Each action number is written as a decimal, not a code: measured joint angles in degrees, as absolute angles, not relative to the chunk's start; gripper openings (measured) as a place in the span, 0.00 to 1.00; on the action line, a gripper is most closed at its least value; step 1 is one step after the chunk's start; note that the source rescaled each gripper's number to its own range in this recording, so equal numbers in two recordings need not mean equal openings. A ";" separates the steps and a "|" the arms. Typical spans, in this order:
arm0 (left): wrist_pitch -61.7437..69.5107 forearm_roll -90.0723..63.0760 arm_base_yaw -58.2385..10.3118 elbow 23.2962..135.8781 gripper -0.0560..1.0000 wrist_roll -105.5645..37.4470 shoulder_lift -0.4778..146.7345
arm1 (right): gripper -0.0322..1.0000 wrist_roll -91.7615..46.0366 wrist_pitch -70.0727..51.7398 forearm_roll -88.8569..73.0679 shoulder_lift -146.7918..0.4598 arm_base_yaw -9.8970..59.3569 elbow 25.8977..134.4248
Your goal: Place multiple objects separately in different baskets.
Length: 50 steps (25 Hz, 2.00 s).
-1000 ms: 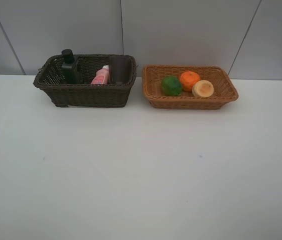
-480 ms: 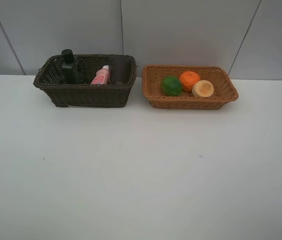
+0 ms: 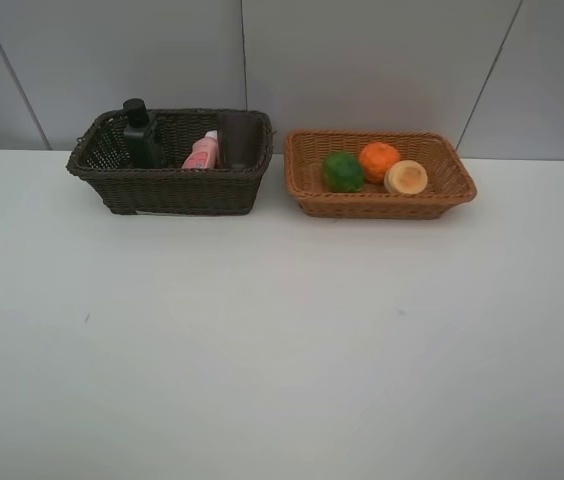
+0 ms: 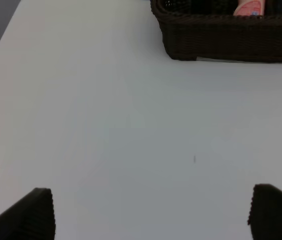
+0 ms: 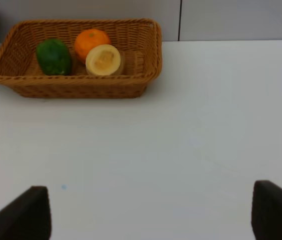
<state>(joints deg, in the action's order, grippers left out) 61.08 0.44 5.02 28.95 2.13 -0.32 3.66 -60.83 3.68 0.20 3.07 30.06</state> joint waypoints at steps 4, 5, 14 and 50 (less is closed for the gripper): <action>61.03 0.80 5.02 28.95 1.00 2.13 -0.32 | 0.72 3.66 -60.83 3.68 0.20 3.07 30.06; 61.03 0.87 5.02 28.95 1.00 2.20 -0.32 | 0.72 3.66 -60.83 3.68 0.20 3.07 30.06; 61.03 1.81 6.68 28.95 1.00 3.47 -0.32 | 0.72 3.66 -60.83 3.68 0.20 3.07 30.06; 61.03 1.81 7.09 28.95 1.00 3.47 -0.32 | 0.72 3.66 -60.83 3.68 0.20 3.07 30.06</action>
